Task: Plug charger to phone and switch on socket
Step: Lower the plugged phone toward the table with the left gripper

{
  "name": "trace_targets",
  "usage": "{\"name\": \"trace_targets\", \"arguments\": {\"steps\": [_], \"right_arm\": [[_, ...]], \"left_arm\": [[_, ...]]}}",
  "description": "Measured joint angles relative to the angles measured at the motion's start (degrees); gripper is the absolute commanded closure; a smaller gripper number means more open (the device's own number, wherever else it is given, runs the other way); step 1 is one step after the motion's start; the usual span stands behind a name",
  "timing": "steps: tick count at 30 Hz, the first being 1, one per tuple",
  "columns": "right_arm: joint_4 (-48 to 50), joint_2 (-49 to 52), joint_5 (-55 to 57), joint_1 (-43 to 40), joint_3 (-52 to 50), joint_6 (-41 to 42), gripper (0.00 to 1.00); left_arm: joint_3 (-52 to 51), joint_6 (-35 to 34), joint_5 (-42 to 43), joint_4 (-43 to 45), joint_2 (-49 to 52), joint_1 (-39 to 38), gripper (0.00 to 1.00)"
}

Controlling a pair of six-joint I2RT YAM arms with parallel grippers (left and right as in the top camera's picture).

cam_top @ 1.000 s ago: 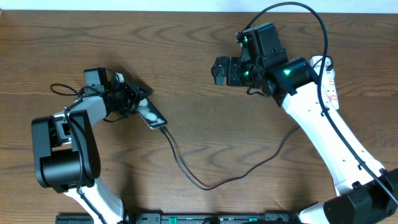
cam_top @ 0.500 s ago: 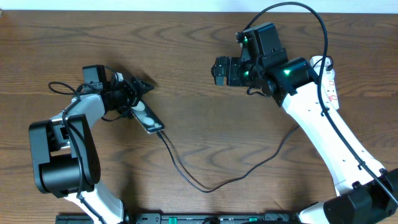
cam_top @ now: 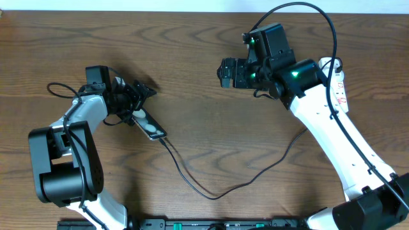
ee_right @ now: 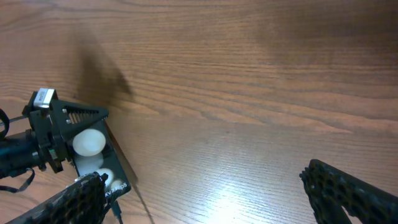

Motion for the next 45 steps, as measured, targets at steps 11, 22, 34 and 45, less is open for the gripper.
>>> {"name": "trace_targets", "arguments": {"steps": [11, 22, 34, 45], "right_arm": [[0.0, 0.0, 0.0, 0.0, 0.0, 0.02, 0.01], [0.0, 0.0, -0.02, 0.0, 0.0, 0.02, 0.01], [0.0, 0.0, -0.02, 0.07, 0.0, 0.02, 0.01], [0.02, 0.0, -0.02, 0.07, 0.0, 0.0, 0.01]], "left_arm": [[0.44, 0.0, -2.03, -4.96, -0.52, 0.26, 0.1], [-0.07, -1.01, -2.27, -3.61, -0.81, 0.31, 0.1], [-0.26, -3.08, -2.56, -2.36, -0.83, 0.35, 0.1], [0.07, -3.48, -2.51, -2.82, -0.83, 0.39, 0.09]]}}
